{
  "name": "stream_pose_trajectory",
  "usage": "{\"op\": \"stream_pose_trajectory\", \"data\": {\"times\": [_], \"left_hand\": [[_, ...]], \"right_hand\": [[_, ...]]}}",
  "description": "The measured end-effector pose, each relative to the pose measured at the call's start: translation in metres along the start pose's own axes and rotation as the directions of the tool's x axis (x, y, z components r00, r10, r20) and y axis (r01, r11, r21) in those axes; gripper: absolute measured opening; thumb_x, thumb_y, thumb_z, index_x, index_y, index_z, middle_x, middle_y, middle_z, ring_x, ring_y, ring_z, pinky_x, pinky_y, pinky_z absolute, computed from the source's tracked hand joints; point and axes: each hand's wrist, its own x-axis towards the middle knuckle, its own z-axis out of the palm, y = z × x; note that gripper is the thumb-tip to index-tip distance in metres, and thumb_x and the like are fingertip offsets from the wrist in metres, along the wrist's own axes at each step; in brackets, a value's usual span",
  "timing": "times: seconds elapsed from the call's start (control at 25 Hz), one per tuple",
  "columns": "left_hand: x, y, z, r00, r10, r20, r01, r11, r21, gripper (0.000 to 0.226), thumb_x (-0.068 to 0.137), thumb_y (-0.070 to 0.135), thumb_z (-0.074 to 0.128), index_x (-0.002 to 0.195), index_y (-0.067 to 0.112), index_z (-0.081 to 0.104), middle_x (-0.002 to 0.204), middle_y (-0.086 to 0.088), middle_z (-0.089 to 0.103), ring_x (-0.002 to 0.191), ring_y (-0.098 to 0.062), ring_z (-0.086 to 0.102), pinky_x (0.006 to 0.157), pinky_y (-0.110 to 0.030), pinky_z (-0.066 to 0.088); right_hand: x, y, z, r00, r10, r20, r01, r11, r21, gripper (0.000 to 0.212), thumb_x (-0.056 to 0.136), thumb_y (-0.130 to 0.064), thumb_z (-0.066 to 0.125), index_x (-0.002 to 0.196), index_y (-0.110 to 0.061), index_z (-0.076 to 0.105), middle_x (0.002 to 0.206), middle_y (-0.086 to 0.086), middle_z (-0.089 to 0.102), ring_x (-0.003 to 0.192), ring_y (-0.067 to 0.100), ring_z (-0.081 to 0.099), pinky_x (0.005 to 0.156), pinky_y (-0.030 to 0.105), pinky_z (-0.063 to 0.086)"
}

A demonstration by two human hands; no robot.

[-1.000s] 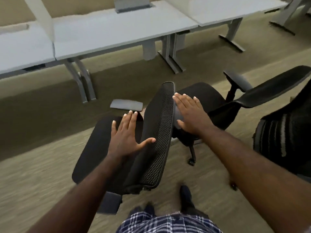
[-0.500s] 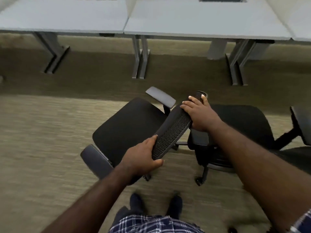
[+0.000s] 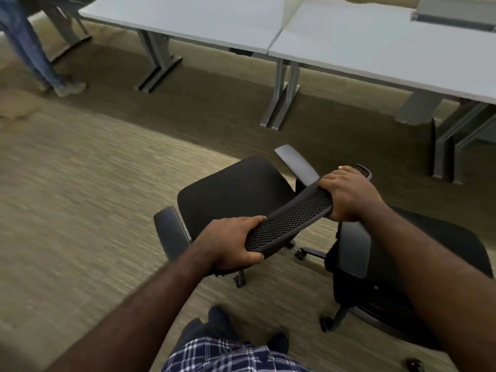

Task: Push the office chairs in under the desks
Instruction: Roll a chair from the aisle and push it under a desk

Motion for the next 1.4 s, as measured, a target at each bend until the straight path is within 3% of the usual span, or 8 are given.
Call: {"op": "stream_pose_trajectory", "data": {"times": [0.12, 0.28, 0.56, 0.68, 0.88, 1.08, 1.28, 1.4], "left_hand": [[0.01, -0.024, -0.013, 1.0, -0.011, -0.015, 0.011, 1.0, 0.013, 0.088, 0.077, 0.063, 0.062, 0.152, 0.037, 0.024, 0.146, 0.01, 0.049, 0.126, -0.015, 0.05, 0.098, -0.033, 0.044], [0.024, -0.069, -0.036, 0.999, -0.037, 0.006, 0.037, 0.999, 0.029, 0.086, 0.076, 0.065, 0.062, 0.15, 0.04, 0.026, 0.138, 0.01, 0.056, 0.119, -0.014, 0.055, 0.093, -0.034, 0.046], [0.041, -0.172, -0.082, 0.998, 0.0, -0.06, 0.008, 0.993, 0.121, 0.079, 0.074, 0.076, 0.054, 0.141, 0.037, 0.042, 0.126, 0.012, 0.064, 0.11, -0.011, 0.06, 0.087, -0.032, 0.05], [0.048, -0.218, -0.104, 0.994, -0.042, -0.103, 0.061, 0.98, 0.191, 0.085, 0.072, 0.088, 0.038, 0.14, 0.037, 0.044, 0.124, 0.011, 0.064, 0.108, -0.012, 0.062, 0.083, -0.033, 0.052], [0.072, -0.277, -0.136, 0.977, -0.141, -0.16, 0.171, 0.967, 0.19, 0.081, 0.08, 0.081, 0.043, 0.147, 0.036, 0.037, 0.135, 0.009, 0.059, 0.117, -0.016, 0.058, 0.074, -0.031, 0.04], [0.112, -0.346, -0.173, 0.958, -0.193, -0.214, 0.233, 0.956, 0.178, 0.098, 0.064, 0.091, 0.021, 0.145, 0.038, 0.039, 0.133, 0.012, 0.06, 0.117, -0.013, 0.059, 0.078, -0.03, 0.045], [0.148, -0.396, -0.197, 0.868, -0.395, -0.301, 0.409, 0.912, -0.017, 0.085, 0.075, 0.085, 0.043, 0.145, 0.038, 0.04, 0.139, 0.015, 0.056, 0.123, -0.011, 0.054, 0.086, -0.03, 0.046], [0.166, -0.426, -0.203, 0.778, -0.454, -0.434, 0.48, 0.875, -0.056, 0.089, 0.073, 0.086, 0.038, 0.137, 0.026, 0.053, 0.129, 0.007, 0.064, 0.116, -0.016, 0.06, 0.09, -0.033, 0.048]], "right_hand": [[0.027, -0.007, -0.007, 1.0, 0.007, 0.01, -0.007, 1.0, 0.009, 0.061, 0.065, -0.061, 0.05, 0.115, -0.029, 0.063, 0.118, -0.006, 0.066, 0.118, 0.018, 0.056, 0.113, 0.042, 0.029], [0.074, -0.023, -0.015, 1.0, 0.027, 0.006, -0.027, 1.0, 0.012, 0.053, 0.071, -0.057, 0.062, 0.116, -0.031, 0.061, 0.118, -0.008, 0.064, 0.119, 0.017, 0.055, 0.117, 0.042, 0.023], [0.169, -0.064, -0.027, 0.996, 0.083, -0.021, -0.083, 0.996, 0.035, 0.049, 0.07, -0.058, 0.063, 0.112, -0.031, 0.06, 0.115, -0.007, 0.064, 0.117, 0.016, 0.054, 0.116, 0.043, 0.024], [0.22, -0.079, -0.04, 0.996, 0.086, -0.029, -0.085, 0.996, 0.037, 0.047, 0.07, -0.06, 0.061, 0.107, -0.031, 0.061, 0.113, -0.007, 0.065, 0.115, 0.017, 0.055, 0.113, 0.042, 0.026], [0.309, -0.089, -0.062, 0.998, 0.049, -0.046, -0.047, 0.999, 0.027, 0.044, 0.073, -0.062, 0.06, 0.104, -0.031, 0.06, 0.111, -0.006, 0.065, 0.114, 0.018, 0.056, 0.112, 0.043, 0.03], [0.411, -0.087, -0.081, 0.994, -0.01, -0.112, 0.011, 1.0, 0.012, 0.045, 0.068, -0.062, 0.055, 0.098, -0.03, 0.062, 0.105, -0.006, 0.067, 0.108, 0.019, 0.059, 0.109, 0.043, 0.032], [0.517, -0.087, -0.103, 0.99, -0.059, -0.124, 0.06, 0.998, 0.005, 0.045, 0.065, -0.059, 0.054, 0.094, -0.026, 0.062, 0.1, -0.002, 0.069, 0.103, 0.023, 0.061, 0.106, 0.044, 0.034], [0.573, -0.094, -0.115, 0.988, -0.096, -0.121, 0.096, 0.995, -0.004, 0.042, 0.068, -0.059, 0.057, 0.093, -0.025, 0.061, 0.1, -0.001, 0.068, 0.102, 0.023, 0.062, 0.105, 0.044, 0.035]]}}
